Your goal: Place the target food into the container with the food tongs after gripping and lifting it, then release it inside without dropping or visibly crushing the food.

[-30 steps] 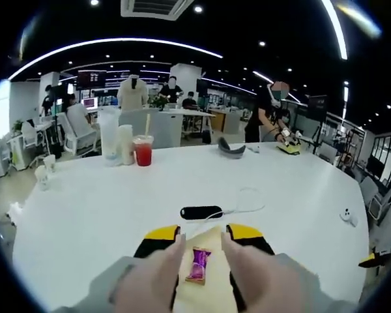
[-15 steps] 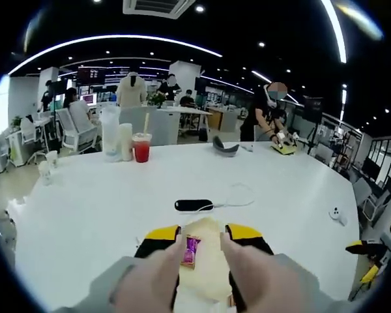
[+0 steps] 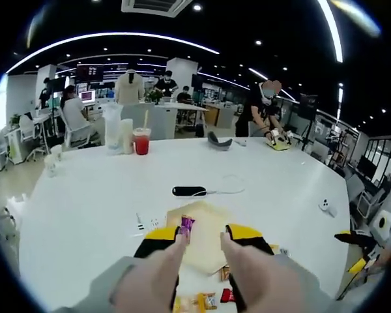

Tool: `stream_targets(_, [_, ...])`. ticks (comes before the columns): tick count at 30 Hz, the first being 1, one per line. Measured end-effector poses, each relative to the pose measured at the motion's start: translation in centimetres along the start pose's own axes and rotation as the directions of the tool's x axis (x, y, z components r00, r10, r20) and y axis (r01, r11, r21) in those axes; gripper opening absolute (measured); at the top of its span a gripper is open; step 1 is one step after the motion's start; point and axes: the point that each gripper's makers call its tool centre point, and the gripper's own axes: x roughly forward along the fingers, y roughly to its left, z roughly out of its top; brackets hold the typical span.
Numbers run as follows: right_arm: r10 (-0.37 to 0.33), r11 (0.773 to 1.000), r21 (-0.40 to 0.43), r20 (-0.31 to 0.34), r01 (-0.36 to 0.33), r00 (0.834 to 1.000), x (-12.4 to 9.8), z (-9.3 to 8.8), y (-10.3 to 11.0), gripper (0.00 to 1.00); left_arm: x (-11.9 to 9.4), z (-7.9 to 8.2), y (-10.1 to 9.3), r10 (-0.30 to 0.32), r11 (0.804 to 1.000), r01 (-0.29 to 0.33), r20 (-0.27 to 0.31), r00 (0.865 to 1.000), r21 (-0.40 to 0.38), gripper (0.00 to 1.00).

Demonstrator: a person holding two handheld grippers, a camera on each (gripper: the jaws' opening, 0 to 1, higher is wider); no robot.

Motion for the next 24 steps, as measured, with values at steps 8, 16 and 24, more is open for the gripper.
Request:
stream_targets(8, [-0.009,1.000,-0.012,0.010,0.009,1.000,-0.2,-0.9,-0.3,0.77,-1.7,0.1,-0.6,0.017,1.000,-0.017,0.022,1.000,-0.019,0.27])
stream_targets(16, [-0.019,1.000,0.015,0.063,0.018,0.998,-0.7,0.1,-1.0,0.77,-2.0,-1.8,-0.6,0.056,0.998,-0.056,-0.007,0.998,-0.011,0.27])
stream_targets(24, [0.052,0.999,0.007,0.029,-0.052,0.998,-0.6,-1.0,-0.4,0.78,-3.3,-2.2,-0.7,0.084,0.996,-0.084,0.019,0.996,-0.014,0.27])
